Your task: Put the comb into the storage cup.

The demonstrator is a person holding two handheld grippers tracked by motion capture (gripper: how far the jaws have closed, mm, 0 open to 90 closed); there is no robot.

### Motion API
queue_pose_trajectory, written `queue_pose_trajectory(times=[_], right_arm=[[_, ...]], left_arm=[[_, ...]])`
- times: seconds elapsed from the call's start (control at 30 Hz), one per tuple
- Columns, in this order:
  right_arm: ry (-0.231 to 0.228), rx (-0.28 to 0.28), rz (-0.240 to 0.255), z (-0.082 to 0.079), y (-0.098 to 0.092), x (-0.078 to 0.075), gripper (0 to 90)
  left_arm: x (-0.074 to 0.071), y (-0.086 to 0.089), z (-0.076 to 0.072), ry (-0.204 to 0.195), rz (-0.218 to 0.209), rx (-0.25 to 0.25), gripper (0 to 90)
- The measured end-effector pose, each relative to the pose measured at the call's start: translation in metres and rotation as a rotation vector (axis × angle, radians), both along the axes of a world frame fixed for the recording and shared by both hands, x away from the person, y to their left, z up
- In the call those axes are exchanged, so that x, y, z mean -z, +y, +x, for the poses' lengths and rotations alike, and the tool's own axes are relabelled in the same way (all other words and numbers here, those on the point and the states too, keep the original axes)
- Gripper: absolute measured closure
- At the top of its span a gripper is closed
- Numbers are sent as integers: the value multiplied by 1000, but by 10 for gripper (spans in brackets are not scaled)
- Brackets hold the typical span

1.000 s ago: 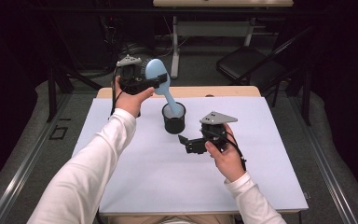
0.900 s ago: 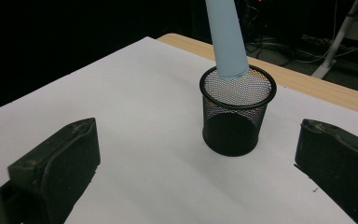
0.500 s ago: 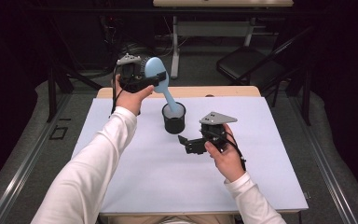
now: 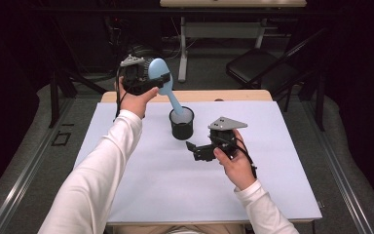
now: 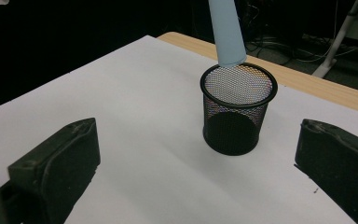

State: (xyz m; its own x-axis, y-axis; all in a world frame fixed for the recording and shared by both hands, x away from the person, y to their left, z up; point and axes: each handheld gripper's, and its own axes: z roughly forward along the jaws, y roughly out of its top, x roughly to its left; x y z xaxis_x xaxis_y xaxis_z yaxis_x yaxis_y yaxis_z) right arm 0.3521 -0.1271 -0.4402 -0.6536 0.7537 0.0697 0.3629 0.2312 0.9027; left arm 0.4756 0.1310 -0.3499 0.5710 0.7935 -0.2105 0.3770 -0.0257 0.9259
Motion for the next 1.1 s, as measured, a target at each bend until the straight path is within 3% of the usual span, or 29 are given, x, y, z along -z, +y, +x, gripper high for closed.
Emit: queue_pose_trajectory(times=[1.1], right_arm=[[4, 0, 2, 0, 0, 0, 0]], left_arm=[[13, -15, 9, 21, 78, -2, 488]])
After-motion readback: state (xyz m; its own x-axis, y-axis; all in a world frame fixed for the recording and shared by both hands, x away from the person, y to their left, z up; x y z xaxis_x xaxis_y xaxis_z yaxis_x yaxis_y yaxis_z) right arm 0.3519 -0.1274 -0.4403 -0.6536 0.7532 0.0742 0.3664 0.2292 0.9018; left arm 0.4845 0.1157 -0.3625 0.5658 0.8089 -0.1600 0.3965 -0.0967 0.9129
